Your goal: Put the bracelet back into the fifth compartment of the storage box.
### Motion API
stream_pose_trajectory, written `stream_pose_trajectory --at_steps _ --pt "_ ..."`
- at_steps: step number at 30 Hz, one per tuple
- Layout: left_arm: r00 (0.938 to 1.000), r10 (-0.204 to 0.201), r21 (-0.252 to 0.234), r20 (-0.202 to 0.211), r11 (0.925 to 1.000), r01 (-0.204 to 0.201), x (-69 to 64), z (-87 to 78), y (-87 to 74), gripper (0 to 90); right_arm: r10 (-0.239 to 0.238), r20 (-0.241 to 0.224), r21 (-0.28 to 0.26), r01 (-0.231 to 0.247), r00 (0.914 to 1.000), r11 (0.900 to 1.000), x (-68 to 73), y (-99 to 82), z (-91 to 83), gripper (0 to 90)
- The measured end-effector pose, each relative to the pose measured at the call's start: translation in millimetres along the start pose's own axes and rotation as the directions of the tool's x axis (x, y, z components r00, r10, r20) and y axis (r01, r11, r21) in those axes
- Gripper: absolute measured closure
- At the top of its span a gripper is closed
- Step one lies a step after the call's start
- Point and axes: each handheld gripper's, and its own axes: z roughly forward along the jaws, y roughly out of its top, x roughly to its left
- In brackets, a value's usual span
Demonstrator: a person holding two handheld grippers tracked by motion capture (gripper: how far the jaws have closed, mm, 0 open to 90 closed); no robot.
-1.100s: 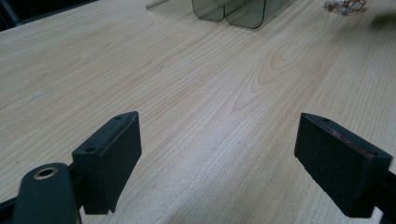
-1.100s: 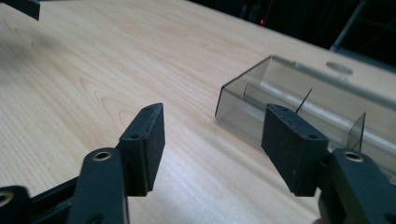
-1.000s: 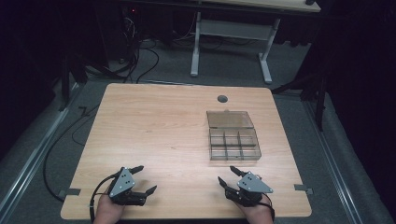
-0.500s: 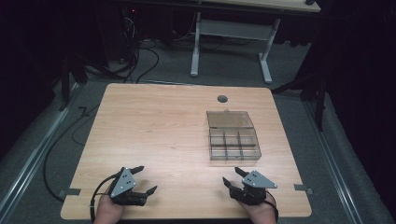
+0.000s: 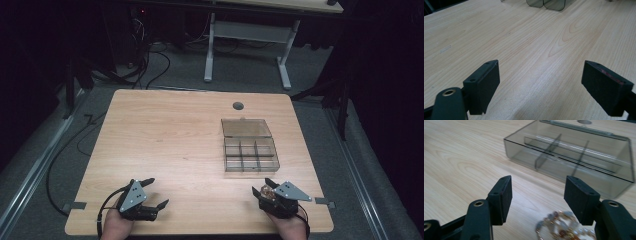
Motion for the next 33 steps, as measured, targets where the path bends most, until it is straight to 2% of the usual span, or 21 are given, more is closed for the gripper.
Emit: stream_pose_trajectory --at_steps 4,5,7,8,15,16,17,18,19,21,22,23,25,27,29,30,31,32,33 --pt "1.0000 0.000 0.001 0.001 1.0000 0.000 0.0 -0.1 0.0 15.7 0.017 0.020 0.005 -0.017 0.9997 0.9998 -7.5 -3.1 -5.2 39.8" --pt "1.0000 0.000 0.001 0.001 1.0000 0.000 0.0 -0.2 0.0 15.7 0.024 0.044 0.003 -0.024 0.9987 0.9997 -12.2 -5.6 -8.8 39.9" --pt "1.0000 -0.001 0.000 0.002 1.0000 0.001 0.0 -0.2 -0.1 15.7 0.028 0.052 0.006 -0.028 0.9983 0.9996 -14.7 -6.8 -10.8 39.8" --pt "1.0000 -0.001 -0.002 0.002 1.0000 0.001 -0.1 -0.2 -0.1 15.7 0.033 0.076 0.010 -0.034 0.9966 0.9994 -19.6 -8.8 -14.7 39.7" --pt "1.0000 0.001 -0.002 -0.001 1.0000 -0.001 -0.4 -0.1 -0.2 15.7 0.069 0.102 0.033 -0.072 0.9925 0.9968 -30.7 -14.8 -23.9 39.1" --pt "1.0000 0.000 -0.002 0.000 1.0000 0.000 -0.5 0.0 -0.2 15.7 0.078 0.094 0.043 -0.082 0.9925 0.9957 -31.5 -15.5 -24.2 39.1" --pt "1.0000 0.002 0.002 0.001 1.0000 -0.002 -0.5 0.0 0.0 15.7 0.073 0.094 0.079 -0.081 0.9928 0.9936 -32.0 -15.6 -23.0 38.9" --pt "1.0000 0.002 0.003 0.001 1.0000 -0.002 -0.6 0.2 0.0 15.7 0.073 0.094 0.079 -0.081 0.9928 0.9936 -32.0 -15.6 -23.0 38.9" --pt "1.0000 0.005 0.008 0.003 1.0000 -0.005 -0.7 0.4 0.2 15.7 0.058 0.098 0.130 -0.071 0.9935 0.9890 -31.4 -13.9 -21.4 38.0" --pt "1.0000 0.007 0.008 0.005 0.9999 -0.007 -0.8 0.4 0.2 15.7 0.049 0.095 0.149 -0.063 0.9943 0.9868 -31.1 -12.9 -20.9 38.0" --pt "0.9999 0.008 0.008 0.006 0.9999 -0.008 -0.8 0.4 0.2 15.7 0.033 0.080 0.180 -0.047 0.9962 0.9826 -30.8 -11.7 -19.6 37.6" --pt "0.9999 0.008 0.007 0.006 0.9999 -0.008 -1.0 0.3 0.2 15.7 0.019 0.062 0.235 -0.033 0.9979 0.9715 -30.3 -9.1 -17.4 36.6" --pt "0.9999 0.013 0.005 0.008 0.9999 -0.013 -1.2 0.2 0.1 15.7 0.042 0.037 0.278 -0.051 0.9984 0.9593 -31.9 -5.4 -16.0 36.6" --pt "0.9998 0.012 0.005 0.012 0.9999 -0.012 -1.2 0.1 0.1 15.7 0.047 0.033 0.325 -0.055 0.9984 0.9442 -33.4 -0.7 -14.4 35.3" --pt "0.9998 0.015 0.004 0.014 0.9999 -0.015 -1.5 0.0 0.0 15.7 0.043 0.022 0.361 -0.048 0.9988 0.9314 -35.0 3.8 -12.7 34.7" --pt "0.9998 0.015 0.004 0.014 0.9999 -0.015 -1.5 0.0 0.0 15.7 0.043 0.022 0.361 -0.048 0.9988 0.9314 -35.0 3.8 -12.7 34.7" --pt "0.9998 0.016 0.005 0.015 0.9999 -0.016 -1.8 -0.1 0.0 15.7 0.053 0.018 0.377 -0.056 0.9984 0.9247 -36.3 5.4 -11.6 34.7" --pt "0.9997 0.019 0.005 0.017 0.9998 -0.019 -2.5 0.0 -0.1 15.7 0.081 0.006 0.411 -0.077 0.9967 0.9082 -39.4 8.1 -9.1 34.4" --pt "0.9997 0.019 0.005 0.017 0.9998 -0.019 -2.5 0.0 -0.1 15.7 0.081 0.006 0.411 -0.077 0.9967 0.9082 -39.4 8.1 -9.1 34.4"
